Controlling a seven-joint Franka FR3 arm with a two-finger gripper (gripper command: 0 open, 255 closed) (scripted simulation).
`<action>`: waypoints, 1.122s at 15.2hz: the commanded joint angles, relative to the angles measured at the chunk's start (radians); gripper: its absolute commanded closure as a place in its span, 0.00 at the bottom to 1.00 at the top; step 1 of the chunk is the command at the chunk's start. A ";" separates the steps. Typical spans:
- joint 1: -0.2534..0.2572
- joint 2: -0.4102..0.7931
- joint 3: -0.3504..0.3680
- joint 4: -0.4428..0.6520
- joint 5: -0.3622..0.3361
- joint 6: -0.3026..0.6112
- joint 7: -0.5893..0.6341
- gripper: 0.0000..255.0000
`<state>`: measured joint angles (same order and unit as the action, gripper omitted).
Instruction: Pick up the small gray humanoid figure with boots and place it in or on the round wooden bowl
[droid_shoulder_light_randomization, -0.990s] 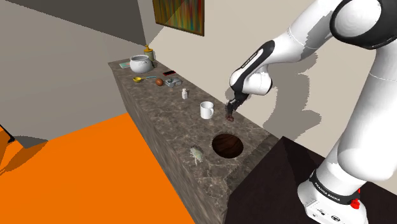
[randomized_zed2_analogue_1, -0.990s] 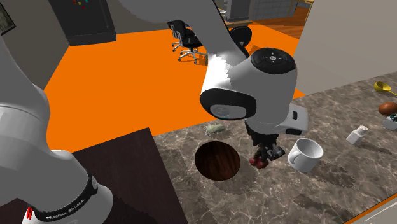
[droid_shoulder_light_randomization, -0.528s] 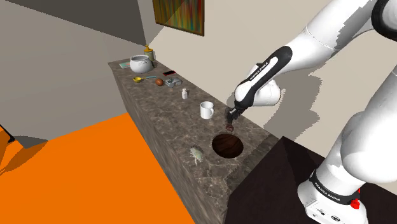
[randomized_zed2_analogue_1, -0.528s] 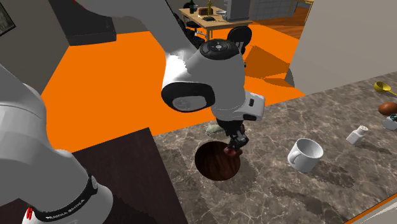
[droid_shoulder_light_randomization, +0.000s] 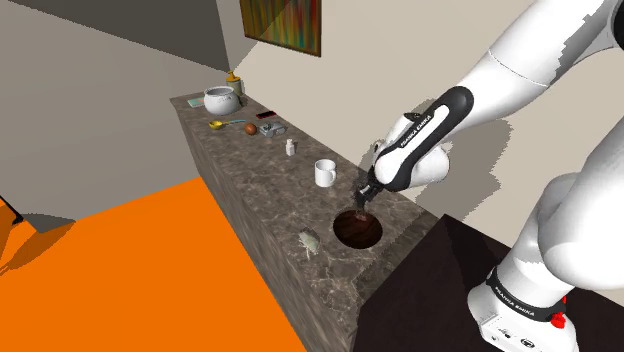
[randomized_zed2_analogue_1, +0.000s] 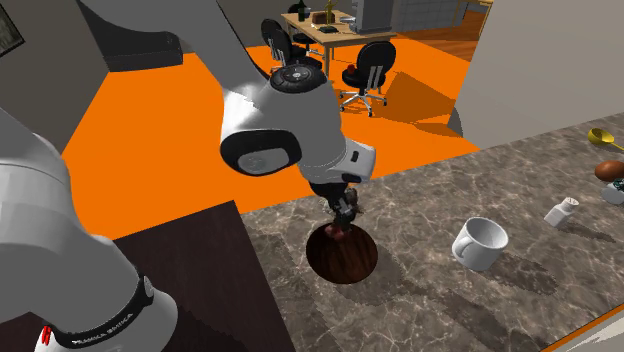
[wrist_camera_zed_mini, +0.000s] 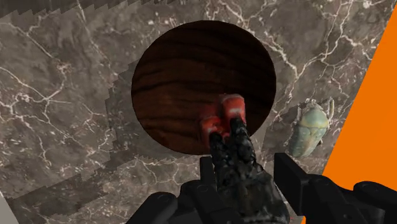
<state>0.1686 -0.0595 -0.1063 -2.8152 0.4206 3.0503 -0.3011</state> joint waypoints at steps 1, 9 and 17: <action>0.047 0.044 -0.014 0.010 0.138 0.034 -0.105 1.00; -0.049 0.226 0.186 0.141 0.831 0.103 -0.704 1.00; -0.110 0.280 0.256 0.193 1.018 0.124 -0.890 1.00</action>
<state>0.0592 0.2200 0.1490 -2.6230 1.4351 3.1737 -1.1878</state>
